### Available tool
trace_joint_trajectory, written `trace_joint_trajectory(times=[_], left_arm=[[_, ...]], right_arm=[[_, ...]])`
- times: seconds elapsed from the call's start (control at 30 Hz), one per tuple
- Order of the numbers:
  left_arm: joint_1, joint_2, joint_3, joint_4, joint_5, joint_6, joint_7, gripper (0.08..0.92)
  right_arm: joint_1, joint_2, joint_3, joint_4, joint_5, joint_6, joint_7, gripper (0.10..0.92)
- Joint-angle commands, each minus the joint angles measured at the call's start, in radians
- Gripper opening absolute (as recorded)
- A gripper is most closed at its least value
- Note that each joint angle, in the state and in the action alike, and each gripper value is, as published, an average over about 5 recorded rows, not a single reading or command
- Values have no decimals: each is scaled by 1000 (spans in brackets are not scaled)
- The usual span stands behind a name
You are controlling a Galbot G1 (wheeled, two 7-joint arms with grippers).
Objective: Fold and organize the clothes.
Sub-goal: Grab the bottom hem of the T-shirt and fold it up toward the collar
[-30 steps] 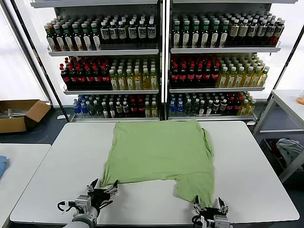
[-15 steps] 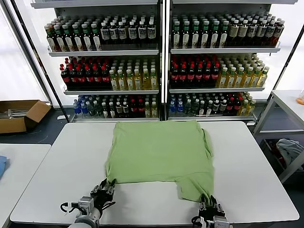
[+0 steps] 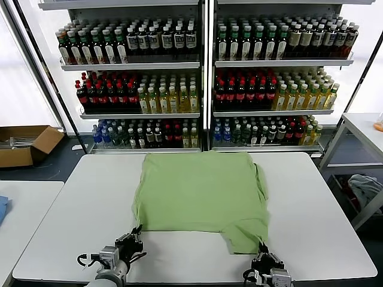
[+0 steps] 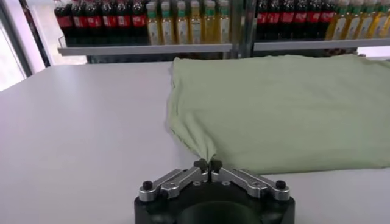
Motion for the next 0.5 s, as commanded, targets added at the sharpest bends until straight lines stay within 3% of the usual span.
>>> trace_joint_trajectory(times=[0.03,0.5], left_arm=[[-8,0,1,-6,-4,-76,-3,86],[-119,2,8,57,-81,-184,-16,86]], right_arm=[[8,-3,-1,17,-7,18,-28,106],[222,30,25,-84,-19,35,-61,106]])
